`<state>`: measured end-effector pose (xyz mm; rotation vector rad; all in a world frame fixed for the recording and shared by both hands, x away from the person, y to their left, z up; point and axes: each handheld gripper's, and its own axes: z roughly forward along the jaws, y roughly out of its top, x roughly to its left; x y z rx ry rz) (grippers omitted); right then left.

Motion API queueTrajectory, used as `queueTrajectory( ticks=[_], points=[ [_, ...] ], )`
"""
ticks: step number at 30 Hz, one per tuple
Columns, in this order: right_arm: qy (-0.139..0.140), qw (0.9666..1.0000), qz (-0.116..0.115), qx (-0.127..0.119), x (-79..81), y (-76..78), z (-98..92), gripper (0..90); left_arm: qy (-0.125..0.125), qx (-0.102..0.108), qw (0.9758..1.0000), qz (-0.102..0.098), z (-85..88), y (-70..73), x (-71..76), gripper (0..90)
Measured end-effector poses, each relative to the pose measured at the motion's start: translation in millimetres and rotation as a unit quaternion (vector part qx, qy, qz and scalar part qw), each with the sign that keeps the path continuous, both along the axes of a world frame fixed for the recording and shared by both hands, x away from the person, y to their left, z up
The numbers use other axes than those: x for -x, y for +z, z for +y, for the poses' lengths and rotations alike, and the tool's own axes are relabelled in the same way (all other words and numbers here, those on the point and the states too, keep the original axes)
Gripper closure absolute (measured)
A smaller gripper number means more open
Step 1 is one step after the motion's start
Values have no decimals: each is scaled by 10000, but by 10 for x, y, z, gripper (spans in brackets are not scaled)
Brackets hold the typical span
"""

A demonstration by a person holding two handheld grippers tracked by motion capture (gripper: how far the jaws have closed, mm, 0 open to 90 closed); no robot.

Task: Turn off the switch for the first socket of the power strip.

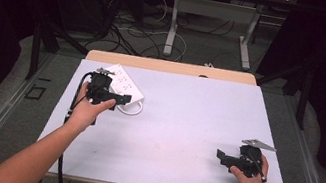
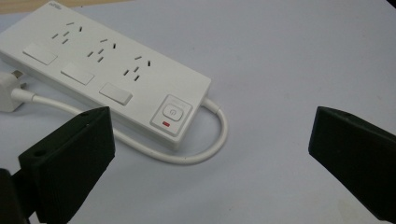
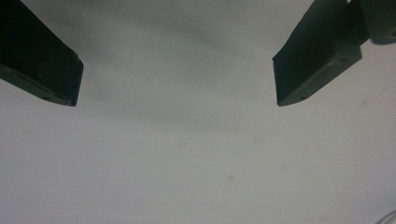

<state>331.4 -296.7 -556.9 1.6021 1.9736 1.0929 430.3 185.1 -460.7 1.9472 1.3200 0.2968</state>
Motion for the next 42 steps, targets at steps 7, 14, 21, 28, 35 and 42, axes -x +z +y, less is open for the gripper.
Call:
queueTrajectory(
  ticks=[7, 14, 21, 28, 35, 42],
  points=[
    [2, 10000, 11, 11, 2, -1, -6, 9, 51, 204, 9998, -55, 150, 9, 156, 1],
    [-6, 10000, 2, 4, 2, 0, 0, 9, 151, 306, 9992, -190, 294, 2, 349, 2],
    [-12, 10000, 14, 1, 5, 0, 2, 9, 258, 346, 9988, -226, 422, -84, 539, 4],
    [-19, 10000, 4, 8, 9, 2, -1, 9, 533, 441, 9969, -386, 544, -189, 703, 6],
    [-9, 10000, -24, 14, 10, 4, 1, 10, 694, 602, 9945, -504, 668, -265, 837, 10],
    [-15, 10000, -18, 12, 13, 7, 4, 10, 768, 611, 9934, -600, 763, -346, 929, 10]
  ],
)
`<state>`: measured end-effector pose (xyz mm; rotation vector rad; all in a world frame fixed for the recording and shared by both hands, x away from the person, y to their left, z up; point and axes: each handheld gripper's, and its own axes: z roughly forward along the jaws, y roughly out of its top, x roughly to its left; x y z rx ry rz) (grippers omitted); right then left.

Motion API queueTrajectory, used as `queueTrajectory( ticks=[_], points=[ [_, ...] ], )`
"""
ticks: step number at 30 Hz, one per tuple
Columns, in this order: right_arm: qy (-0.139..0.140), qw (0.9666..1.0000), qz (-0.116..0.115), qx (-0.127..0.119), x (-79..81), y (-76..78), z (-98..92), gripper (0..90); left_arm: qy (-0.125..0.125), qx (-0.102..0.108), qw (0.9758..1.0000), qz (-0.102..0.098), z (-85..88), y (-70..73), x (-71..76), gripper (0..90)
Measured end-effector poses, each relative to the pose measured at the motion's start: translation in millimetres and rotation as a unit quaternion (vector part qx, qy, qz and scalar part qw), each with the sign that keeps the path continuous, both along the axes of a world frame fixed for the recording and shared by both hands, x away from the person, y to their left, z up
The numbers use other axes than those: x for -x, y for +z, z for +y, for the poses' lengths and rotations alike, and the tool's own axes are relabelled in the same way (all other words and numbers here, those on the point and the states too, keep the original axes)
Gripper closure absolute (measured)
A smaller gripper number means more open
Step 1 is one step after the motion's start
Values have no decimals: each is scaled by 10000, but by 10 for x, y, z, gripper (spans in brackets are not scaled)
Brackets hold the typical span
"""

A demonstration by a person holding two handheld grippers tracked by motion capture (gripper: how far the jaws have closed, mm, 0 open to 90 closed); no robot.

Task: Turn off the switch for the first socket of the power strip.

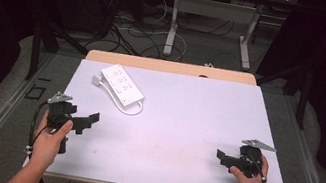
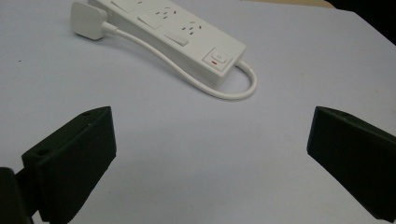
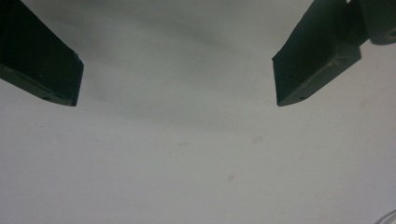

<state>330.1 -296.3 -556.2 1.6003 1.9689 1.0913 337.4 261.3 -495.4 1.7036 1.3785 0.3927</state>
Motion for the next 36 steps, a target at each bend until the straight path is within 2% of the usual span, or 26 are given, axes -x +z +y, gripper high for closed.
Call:
queueTrajectory(
  ticks=[5, 8, 14, 16, 17, 24, 30, 36],
  points=[
    [7, 10000, -9, 17, -2, -2, -3, 10, 29, 31, 10000, -9, 41, -114, 39, 10],
    [-6, 10000, 5, 2, 0, -1, 0, 10, -30, 71, 9999, 67, 60, -178, 53, 12],
    [8, 10000, -3, 21, -2, -5, -4, 10, -99, 65, 9999, 74, 90, -279, 56, 12],
    [3, 10000, 12, 11, 0, -5, -1, 10, -40, 102, 9999, 40, 93, -316, 61, 12],
    [6, 10000, 11, 18, 0, -5, -1, 10, -94, 41, 9999, 54, 110, -325, 63, 12],
    [18, 10000, -3, 8, 2, 4, 0, 10, -21, 8, 10000, 50, 129, -412, 62, 16],
    [24, 10000, -17, 9, 5, 7, -2, 10, -87, -185, 9997, 90, 122, -450, 68, 16],
    [32, 10000, -25, 21, 2, 6, -3, 10, -94, -194, 9997, 94, 113, -490, 59, 16]
  ],
)
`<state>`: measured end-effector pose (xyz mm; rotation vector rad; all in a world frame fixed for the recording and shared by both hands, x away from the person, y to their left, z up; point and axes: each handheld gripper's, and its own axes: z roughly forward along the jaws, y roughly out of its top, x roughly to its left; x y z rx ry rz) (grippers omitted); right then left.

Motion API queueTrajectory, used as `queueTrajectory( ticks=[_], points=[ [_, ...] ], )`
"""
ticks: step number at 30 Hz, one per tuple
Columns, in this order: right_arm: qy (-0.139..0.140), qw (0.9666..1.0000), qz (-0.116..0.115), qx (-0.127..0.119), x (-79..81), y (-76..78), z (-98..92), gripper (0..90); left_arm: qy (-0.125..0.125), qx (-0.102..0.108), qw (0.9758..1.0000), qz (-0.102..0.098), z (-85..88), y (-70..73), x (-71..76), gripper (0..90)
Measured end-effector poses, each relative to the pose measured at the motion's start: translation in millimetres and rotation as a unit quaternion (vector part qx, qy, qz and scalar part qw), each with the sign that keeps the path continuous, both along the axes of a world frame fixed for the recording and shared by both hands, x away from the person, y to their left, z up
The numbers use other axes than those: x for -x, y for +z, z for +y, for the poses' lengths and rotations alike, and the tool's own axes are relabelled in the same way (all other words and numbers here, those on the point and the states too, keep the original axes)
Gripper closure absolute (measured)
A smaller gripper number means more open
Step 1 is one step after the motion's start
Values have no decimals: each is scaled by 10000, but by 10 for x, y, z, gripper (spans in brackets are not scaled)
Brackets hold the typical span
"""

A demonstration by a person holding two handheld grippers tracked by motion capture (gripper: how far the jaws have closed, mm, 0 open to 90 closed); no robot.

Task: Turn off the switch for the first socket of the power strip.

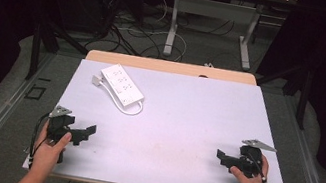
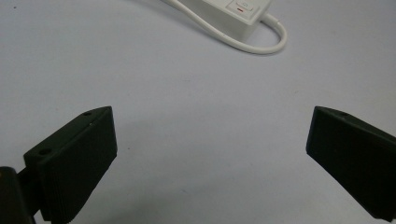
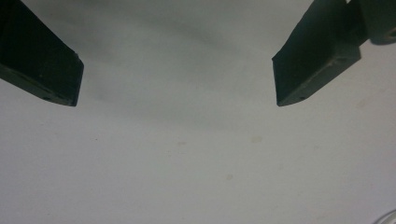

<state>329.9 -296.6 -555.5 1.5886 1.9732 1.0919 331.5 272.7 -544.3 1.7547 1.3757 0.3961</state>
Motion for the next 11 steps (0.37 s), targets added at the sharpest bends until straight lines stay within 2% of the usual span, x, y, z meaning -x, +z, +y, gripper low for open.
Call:
queueTrajectory(
  ticks=[11],
  points=[
    [-17, 10000, 7, -14, 2, -2, -6, 10, -14, -45, 10000, 58, 4, -28, -21, 18]
  ],
)
